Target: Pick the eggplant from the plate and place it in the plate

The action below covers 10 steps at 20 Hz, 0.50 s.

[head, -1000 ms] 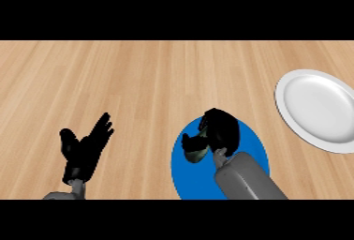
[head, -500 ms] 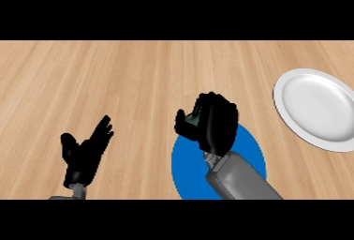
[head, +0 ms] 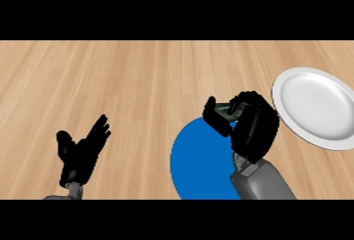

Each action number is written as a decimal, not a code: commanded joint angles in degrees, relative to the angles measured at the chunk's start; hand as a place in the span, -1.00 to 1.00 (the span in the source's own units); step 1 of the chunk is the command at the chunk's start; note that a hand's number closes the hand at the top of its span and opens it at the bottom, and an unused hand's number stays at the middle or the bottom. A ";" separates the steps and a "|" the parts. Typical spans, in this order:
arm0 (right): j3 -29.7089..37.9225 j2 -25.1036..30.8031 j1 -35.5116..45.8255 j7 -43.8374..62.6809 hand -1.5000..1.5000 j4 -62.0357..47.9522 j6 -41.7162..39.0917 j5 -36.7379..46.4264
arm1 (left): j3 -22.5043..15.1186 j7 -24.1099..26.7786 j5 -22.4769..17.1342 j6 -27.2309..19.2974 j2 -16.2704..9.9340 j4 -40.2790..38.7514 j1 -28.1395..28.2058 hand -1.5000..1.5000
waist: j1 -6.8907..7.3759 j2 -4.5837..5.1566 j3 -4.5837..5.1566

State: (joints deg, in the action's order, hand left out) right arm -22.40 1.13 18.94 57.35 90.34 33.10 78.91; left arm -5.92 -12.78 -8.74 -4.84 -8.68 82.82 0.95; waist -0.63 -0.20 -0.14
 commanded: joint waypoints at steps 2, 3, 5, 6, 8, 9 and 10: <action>8.31 3.98 -3.53 -3.26 1.00 1.47 11.42 -6.51 | -0.60 1.32 0.50 -0.11 1.49 -1.43 0.69 0.00 | 0.40 0.30 0.08; 9.94 5.46 -4.78 -5.09 1.00 -0.23 14.39 -7.19 | -1.29 -1.18 0.67 0.10 0.74 1.44 0.51 0.00 | 0.58 0.29 0.05; 12.69 7.66 -3.31 -7.73 1.00 -1.09 12.38 -9.95 | 0.92 2.00 0.23 2.72 -1.40 -1.42 0.71 0.00 | 0.74 0.28 0.11; 13.88 9.85 -6.64 -9.57 1.00 -1.48 15.18 -12.12 | -0.25 2.71 -0.27 2.51 0.23 0.04 3.26 0.00 | 0.76 0.27 0.09; 18.43 12.85 -3.50 -12.55 1.00 -6.87 18.22 -14.48 | 0.56 1.60 1.05 0.84 0.24 -2.62 -0.92 0.00 | 0.74 0.49 0.07; 19.49 13.04 -5.22 -13.74 1.00 -8.07 21.07 -15.49 | -0.67 -0.50 0.70 -0.11 1.62 0.58 0.58 0.00 | 0.89 0.39 0.04; 21.16 16.91 -4.89 -16.71 1.00 -8.11 20.61 -20.62 | -0.41 2.98 1.33 1.09 0.66 -0.75 2.29 0.00 | 0.92 0.41 0.04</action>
State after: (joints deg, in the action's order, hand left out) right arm -6.91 11.92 14.44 45.48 85.79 47.13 65.89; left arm -5.99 -11.41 -8.15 -4.11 -8.11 83.05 1.37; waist 0.08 0.04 -0.18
